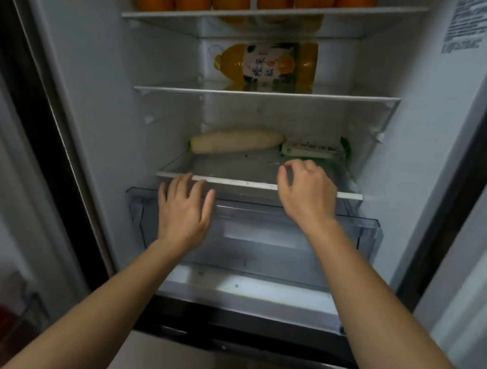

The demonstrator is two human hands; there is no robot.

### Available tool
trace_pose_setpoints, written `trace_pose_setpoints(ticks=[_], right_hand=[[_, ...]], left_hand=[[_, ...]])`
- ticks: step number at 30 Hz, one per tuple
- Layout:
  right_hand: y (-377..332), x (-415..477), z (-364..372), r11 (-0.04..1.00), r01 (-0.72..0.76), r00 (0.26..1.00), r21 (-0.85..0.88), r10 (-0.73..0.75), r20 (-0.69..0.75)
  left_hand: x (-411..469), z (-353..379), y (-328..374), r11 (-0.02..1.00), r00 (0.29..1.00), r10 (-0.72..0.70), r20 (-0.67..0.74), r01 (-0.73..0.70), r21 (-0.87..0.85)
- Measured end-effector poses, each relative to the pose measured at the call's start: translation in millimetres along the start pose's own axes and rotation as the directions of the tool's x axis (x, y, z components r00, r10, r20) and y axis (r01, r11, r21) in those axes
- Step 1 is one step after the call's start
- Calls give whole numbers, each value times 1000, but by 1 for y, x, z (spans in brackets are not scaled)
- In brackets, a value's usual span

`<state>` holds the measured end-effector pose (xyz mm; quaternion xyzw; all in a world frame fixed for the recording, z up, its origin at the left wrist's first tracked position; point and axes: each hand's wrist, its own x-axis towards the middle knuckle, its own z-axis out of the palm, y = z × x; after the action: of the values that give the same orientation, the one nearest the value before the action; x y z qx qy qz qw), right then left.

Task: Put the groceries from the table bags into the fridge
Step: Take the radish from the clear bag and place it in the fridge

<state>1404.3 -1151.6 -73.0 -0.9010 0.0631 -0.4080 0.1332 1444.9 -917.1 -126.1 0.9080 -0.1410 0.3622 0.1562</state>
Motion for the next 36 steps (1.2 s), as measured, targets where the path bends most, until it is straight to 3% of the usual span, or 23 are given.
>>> trace_pose_setpoints(ticks=[5, 9, 12, 16, 21, 23, 30, 36], right_hand=[[7, -45, 2, 993, 110, 992, -38, -112, -52], [23, -73, 7, 978, 122, 983, -166, -96, 158], [35, -78, 8, 953, 164, 933, -254, -67, 353], [36, -76, 10, 950, 133, 934, -283, -25, 355], [19, -100, 34, 993, 39, 980, -112, -16, 197], [9, -122, 52, 998, 40, 977, -57, -27, 212], [-58, -179, 83, 998, 45, 910, 54, -63, 409], [-121, -199, 43, 982, 134, 946, 134, -167, 279]], left_hand=[[-4, 6, 3, 997, 996, -51, 78, 56, -61], [7, 11, 7, 988, 977, -109, 184, 127, -88], [2, 22, 2, 999, 959, -39, 280, 46, -18], [5, 19, -6, 999, 931, 33, 365, -38, 7], [-36, 2, -7, 997, 977, -14, 213, 29, -67], [-76, -5, -14, 996, 985, -45, 169, 57, -65], [-163, -56, -61, 982, 968, -108, 228, 68, 177], [-193, -134, -73, 981, 999, 10, 43, -19, 194]])
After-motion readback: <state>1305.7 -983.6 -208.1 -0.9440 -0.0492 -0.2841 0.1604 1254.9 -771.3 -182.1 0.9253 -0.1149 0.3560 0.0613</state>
